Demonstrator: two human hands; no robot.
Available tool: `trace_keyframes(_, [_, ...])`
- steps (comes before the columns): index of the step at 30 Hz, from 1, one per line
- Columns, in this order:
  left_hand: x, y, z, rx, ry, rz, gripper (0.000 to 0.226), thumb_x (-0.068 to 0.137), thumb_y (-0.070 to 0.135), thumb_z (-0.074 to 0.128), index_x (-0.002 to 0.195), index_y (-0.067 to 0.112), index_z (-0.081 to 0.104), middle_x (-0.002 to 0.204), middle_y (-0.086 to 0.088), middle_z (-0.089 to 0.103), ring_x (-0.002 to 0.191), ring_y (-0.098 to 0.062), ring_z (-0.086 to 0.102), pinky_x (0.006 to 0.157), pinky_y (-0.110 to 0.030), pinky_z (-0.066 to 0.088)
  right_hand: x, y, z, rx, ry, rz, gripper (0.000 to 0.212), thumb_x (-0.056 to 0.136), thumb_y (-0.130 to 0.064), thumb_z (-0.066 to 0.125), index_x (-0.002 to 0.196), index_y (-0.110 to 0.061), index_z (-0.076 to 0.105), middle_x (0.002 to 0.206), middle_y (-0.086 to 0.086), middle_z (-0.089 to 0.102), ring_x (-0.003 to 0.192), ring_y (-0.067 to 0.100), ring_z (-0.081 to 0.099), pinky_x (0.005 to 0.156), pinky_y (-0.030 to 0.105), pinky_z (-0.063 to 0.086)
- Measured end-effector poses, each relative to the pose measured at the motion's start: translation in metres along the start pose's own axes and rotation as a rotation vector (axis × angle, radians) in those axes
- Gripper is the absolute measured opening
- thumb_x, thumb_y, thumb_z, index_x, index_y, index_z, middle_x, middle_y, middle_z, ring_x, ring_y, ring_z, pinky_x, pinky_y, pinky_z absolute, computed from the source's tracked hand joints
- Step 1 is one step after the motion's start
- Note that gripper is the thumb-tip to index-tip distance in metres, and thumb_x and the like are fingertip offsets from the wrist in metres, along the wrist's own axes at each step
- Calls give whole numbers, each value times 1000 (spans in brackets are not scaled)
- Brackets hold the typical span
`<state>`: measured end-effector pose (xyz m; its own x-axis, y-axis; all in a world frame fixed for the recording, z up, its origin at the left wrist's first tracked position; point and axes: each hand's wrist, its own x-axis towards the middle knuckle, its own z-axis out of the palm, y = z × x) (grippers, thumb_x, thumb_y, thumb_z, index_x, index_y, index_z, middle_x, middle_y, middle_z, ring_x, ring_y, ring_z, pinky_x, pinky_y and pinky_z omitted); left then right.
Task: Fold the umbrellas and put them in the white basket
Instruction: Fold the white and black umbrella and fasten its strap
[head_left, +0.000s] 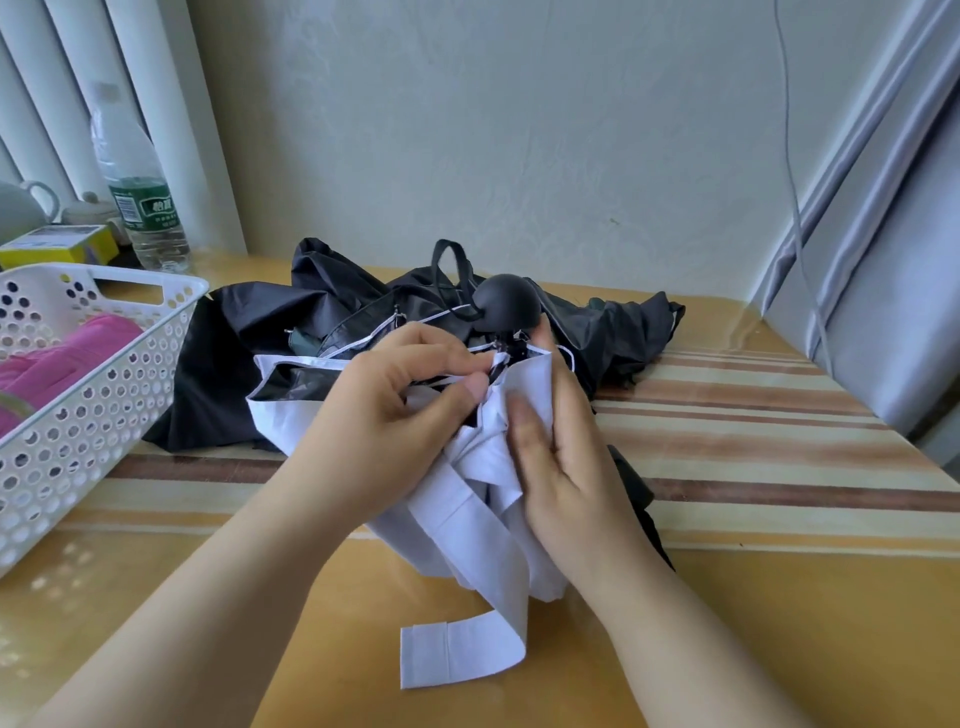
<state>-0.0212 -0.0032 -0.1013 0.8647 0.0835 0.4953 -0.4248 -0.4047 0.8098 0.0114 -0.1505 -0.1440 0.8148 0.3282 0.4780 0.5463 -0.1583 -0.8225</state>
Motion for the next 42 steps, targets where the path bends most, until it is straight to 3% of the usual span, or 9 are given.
trace_keyframes(5, [-3,4,2,-60,-93,-23,12,75,47,69,82,37,68,85,20,61,54,0,50,57,-7,36,1,-8,-3,10,-6,24,65,92,-51,50,147,-44,17,139,-40,34,133,-13,31,109,20,34])
trace_keyframes(9, [0,-5,6,-150,-9,-42,20,76,23,63,71,40,71,86,21,64,81,6,60,76,-7,41,1,-4,3,-87,33,-3,77,91,-41,59,154,-31,15,151,-17,35,139,0,32,112,36,34])
trace_keyframes(15, [0,-9,8,94,-7,32,40,89,0,61,89,39,65,90,11,53,81,5,50,73,-4,36,0,1,3,-103,103,-11,75,91,-36,56,154,-30,14,154,-21,27,140,-10,22,113,19,26])
trace_keyframes(20, [-1,-12,11,240,20,99,29,83,19,54,106,21,72,92,12,56,84,-2,54,72,-4,37,-1,-2,0,-74,143,-88,81,89,-23,64,137,-56,7,130,-60,20,127,-28,21,97,-2,25])
trace_keyframes(23, [-3,-6,11,288,11,137,31,86,29,56,110,19,72,94,8,58,85,-4,55,73,-5,38,-2,-3,-1,9,123,-76,78,84,-33,64,133,-69,17,132,-49,36,127,-17,37,98,7,37])
trace_keyframes(29, [9,-9,-20,551,391,16,35,93,34,47,113,12,66,111,0,64,103,-20,59,94,-43,45,-1,-1,1,-107,118,-182,74,88,-13,62,140,-44,19,134,-57,19,133,-23,17,101,-2,18])
trace_keyframes(33, [13,-18,-22,369,175,-300,25,98,32,47,119,26,59,108,4,58,108,-15,52,99,-25,33,-1,-4,3,-135,108,-197,73,87,-18,60,141,-45,18,136,-56,17,134,-22,17,103,-1,17])
trace_keyframes(40, [3,7,-15,32,13,-297,14,100,26,43,90,28,52,78,10,46,72,7,41,80,-4,33,0,0,0,-96,114,-183,74,89,-15,63,140,-45,19,133,-58,18,133,-24,16,101,-3,18])
trace_keyframes(42, [-3,17,-10,84,-79,-247,16,99,37,43,88,26,45,77,10,40,69,6,39,93,-15,32,0,1,0,-83,118,-179,75,89,-15,65,139,-45,19,130,-60,20,130,-26,17,99,-4,19])
